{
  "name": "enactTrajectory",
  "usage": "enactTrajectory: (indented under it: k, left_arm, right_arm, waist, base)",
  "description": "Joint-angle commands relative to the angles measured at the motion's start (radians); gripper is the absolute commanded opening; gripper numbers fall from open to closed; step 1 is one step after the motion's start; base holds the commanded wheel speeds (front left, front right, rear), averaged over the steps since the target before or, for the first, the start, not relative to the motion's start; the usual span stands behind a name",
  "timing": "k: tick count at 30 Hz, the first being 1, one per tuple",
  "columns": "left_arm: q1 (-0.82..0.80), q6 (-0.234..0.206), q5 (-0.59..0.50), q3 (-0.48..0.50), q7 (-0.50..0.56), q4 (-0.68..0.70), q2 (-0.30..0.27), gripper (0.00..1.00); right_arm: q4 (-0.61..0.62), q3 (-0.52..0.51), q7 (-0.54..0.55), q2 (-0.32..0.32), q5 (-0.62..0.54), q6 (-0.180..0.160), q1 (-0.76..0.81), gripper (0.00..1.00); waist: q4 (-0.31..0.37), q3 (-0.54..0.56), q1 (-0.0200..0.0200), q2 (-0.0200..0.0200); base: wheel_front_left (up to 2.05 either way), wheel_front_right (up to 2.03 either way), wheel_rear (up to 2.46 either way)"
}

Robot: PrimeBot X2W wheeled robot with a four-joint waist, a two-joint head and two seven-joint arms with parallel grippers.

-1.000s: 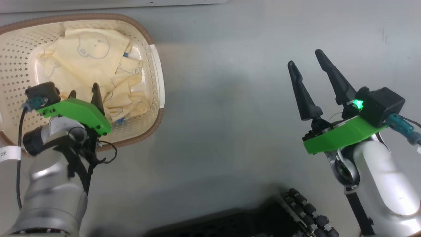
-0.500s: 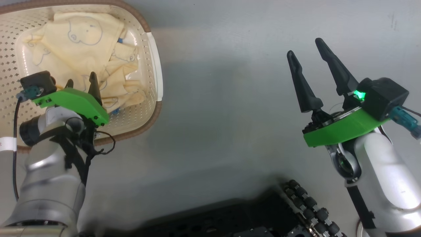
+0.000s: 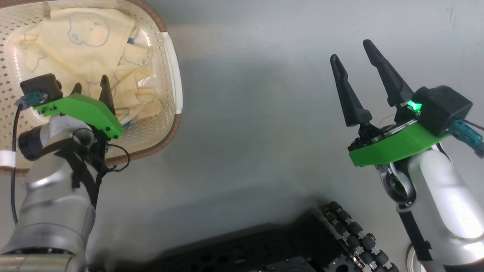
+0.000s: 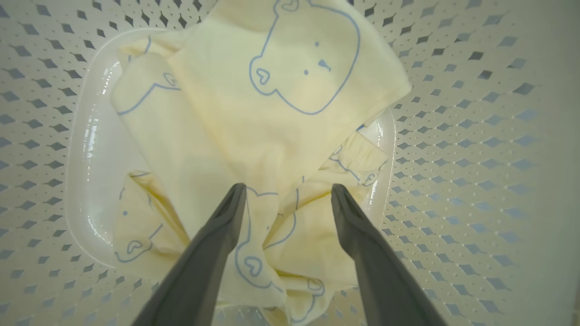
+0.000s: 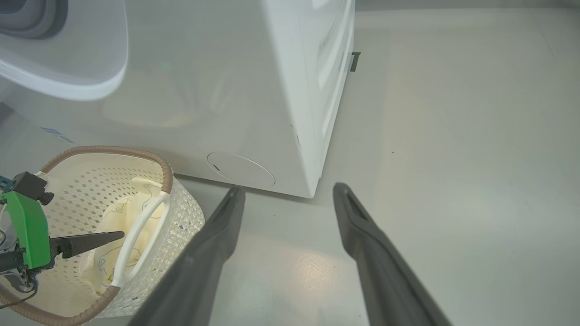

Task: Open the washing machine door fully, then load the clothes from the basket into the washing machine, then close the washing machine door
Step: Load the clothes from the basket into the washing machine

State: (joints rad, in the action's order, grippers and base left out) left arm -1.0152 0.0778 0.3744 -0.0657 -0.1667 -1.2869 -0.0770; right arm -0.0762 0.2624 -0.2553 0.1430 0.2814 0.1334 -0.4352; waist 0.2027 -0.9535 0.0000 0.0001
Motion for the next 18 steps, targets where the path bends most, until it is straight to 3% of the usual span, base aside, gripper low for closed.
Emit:
enactTrajectory:
  k: [1,18]
  left_arm:
    - [0.025,-0.008,0.01,0.009,-0.001,0.002,-0.037,1.0]
    - [-0.031,-0.018,0.016,-0.013,0.005,-0.001,-0.056,1.0]
  right_arm:
    - [0.03,0.013,-0.006,0.009,0.003,-0.003,0.033,1.0]
    - [0.051,0.016,-0.006,0.024,0.0,-0.003,0.038,1.0]
  waist:
    - [0.002,-0.003,0.0,-0.0001]
    - [0.014,-0.065,0.0,-0.0001]
  base:
    - [0.0,0.0,0.0]
    - [0.0,0.0,0.0]
